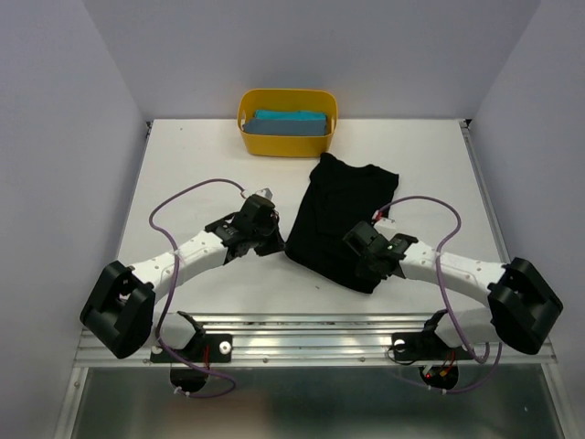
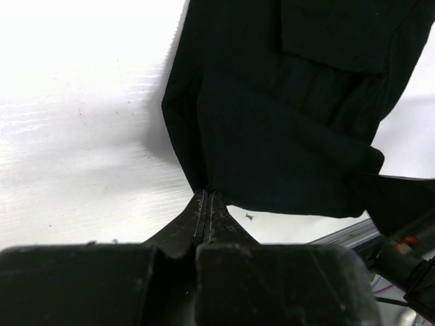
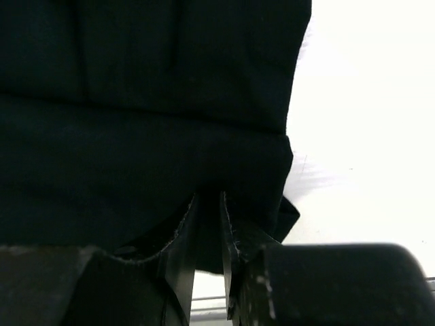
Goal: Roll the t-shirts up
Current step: Roll the T-shirt to the center of the board.
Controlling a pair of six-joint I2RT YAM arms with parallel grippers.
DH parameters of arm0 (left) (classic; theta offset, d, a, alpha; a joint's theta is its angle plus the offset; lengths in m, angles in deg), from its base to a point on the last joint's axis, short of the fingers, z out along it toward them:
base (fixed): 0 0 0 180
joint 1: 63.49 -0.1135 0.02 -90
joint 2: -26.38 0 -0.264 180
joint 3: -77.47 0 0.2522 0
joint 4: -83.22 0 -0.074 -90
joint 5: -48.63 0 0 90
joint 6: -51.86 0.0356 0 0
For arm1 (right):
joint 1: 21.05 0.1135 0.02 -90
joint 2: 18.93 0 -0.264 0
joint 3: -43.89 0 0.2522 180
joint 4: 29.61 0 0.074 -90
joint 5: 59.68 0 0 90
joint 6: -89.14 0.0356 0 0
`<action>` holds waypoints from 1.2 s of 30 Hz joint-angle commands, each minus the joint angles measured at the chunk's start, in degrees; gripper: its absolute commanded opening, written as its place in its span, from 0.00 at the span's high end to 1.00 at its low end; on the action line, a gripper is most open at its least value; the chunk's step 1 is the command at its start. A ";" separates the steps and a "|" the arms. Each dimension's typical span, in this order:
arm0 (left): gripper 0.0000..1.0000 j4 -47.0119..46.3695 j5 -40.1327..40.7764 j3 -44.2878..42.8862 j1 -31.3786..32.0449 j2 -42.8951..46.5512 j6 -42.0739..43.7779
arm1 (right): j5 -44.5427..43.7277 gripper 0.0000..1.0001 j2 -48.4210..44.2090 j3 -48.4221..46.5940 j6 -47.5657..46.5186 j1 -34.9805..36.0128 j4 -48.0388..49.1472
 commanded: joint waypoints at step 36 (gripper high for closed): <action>1.00 2.71 2.84 -1.22 -0.62 1.46 0.15 | 5.53 0.87 -27.94 18.67 24.59 -0.12 5.16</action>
